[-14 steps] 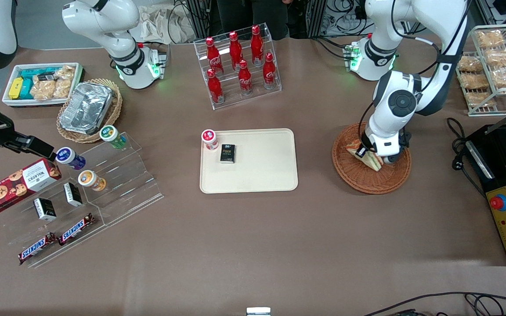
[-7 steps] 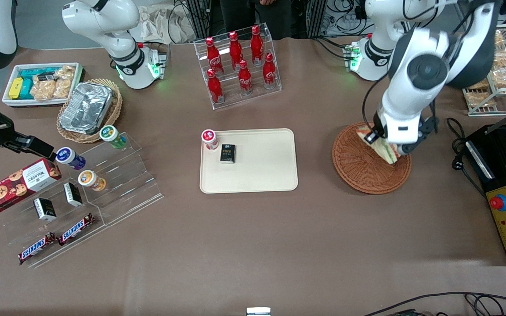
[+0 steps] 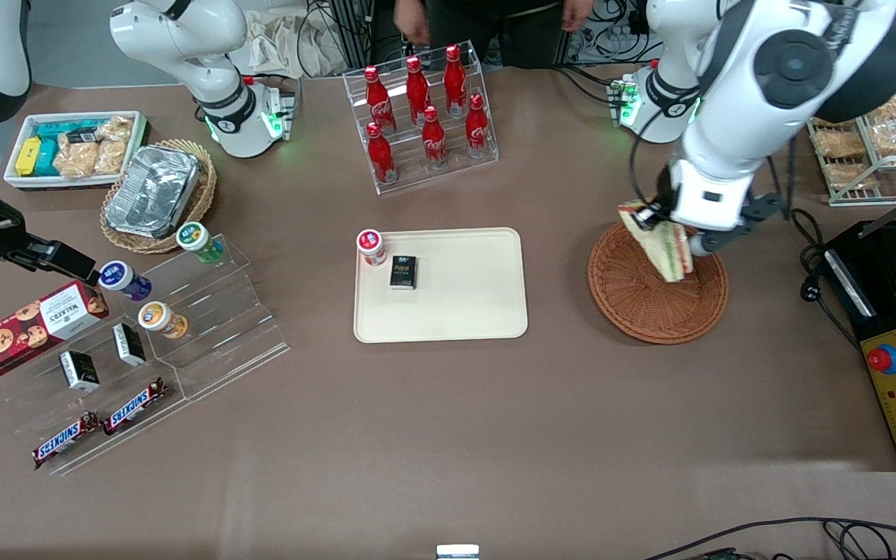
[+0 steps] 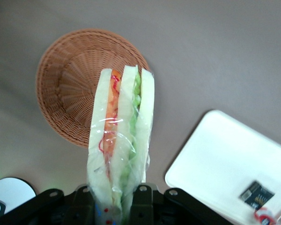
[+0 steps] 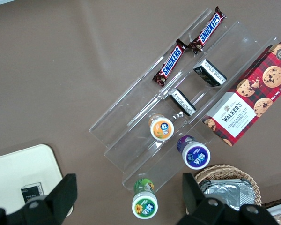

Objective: Place sandwich from basket to tray
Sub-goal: 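Lift the sandwich out of the basket and carry it toward the tray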

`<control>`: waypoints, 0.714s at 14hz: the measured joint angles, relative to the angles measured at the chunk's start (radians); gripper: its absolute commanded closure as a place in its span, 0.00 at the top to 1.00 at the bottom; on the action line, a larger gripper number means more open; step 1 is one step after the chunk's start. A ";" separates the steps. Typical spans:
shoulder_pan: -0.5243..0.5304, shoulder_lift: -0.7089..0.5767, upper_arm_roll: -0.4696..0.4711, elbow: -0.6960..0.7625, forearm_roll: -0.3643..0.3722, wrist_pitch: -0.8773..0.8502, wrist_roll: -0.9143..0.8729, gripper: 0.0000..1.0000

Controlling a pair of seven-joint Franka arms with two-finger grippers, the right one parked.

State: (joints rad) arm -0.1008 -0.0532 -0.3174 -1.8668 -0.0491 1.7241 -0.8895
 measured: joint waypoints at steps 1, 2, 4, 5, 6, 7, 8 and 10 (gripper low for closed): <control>-0.005 0.003 -0.033 0.000 0.000 0.002 0.002 0.00; -0.016 0.005 -0.061 0.001 0.000 0.007 0.002 0.00; -0.060 0.010 -0.091 0.001 0.000 0.034 0.002 0.00; -0.083 0.014 -0.096 0.001 -0.001 0.050 0.002 0.00; -0.099 0.021 -0.098 0.001 -0.010 0.059 0.002 0.00; -0.107 0.032 -0.098 0.001 -0.024 0.069 0.002 0.00; -0.114 0.046 -0.098 -0.001 -0.028 0.089 0.002 0.00; -0.131 0.081 -0.098 -0.018 -0.028 0.150 0.004 0.00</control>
State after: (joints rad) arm -0.2314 0.0277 -0.4158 -1.8850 -0.0776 1.8745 -0.8852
